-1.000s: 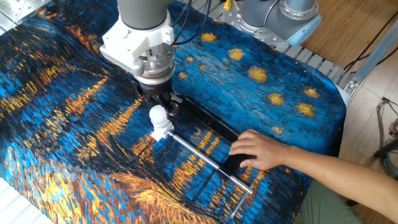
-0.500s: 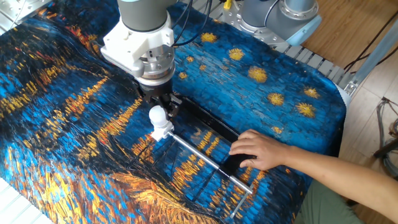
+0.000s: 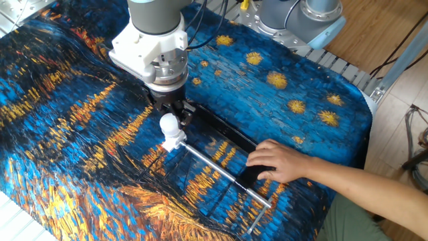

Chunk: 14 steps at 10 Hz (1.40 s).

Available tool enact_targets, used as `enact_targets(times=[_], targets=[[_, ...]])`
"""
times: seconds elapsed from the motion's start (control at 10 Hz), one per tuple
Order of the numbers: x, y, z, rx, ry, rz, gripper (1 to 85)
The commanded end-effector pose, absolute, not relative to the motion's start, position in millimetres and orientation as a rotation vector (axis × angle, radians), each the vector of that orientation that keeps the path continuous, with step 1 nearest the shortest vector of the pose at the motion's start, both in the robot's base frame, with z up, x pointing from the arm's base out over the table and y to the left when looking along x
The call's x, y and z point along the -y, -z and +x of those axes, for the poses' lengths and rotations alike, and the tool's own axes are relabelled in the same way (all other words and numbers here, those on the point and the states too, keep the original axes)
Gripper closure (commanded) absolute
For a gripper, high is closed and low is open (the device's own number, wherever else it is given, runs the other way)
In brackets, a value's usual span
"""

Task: Take out the light bulb by rotating it

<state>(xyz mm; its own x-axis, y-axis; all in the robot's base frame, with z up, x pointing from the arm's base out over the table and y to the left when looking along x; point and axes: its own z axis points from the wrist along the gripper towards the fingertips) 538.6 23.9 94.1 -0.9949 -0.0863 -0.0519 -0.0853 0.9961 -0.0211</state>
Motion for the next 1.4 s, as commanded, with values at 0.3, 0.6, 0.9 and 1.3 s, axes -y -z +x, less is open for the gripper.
enact_targets(times=[0.3, 0.6, 0.9, 1.3], targets=[[-37, -95, 545, -3.039, 0.048, -0.161, 61.7], [-34, -99, 548, -3.020, 0.068, -0.236, 64.3], [-32, -99, 559, -2.960, 0.108, -0.439, 67.7], [-26, -99, 571, -2.860, 0.160, -0.718, 71.0]])
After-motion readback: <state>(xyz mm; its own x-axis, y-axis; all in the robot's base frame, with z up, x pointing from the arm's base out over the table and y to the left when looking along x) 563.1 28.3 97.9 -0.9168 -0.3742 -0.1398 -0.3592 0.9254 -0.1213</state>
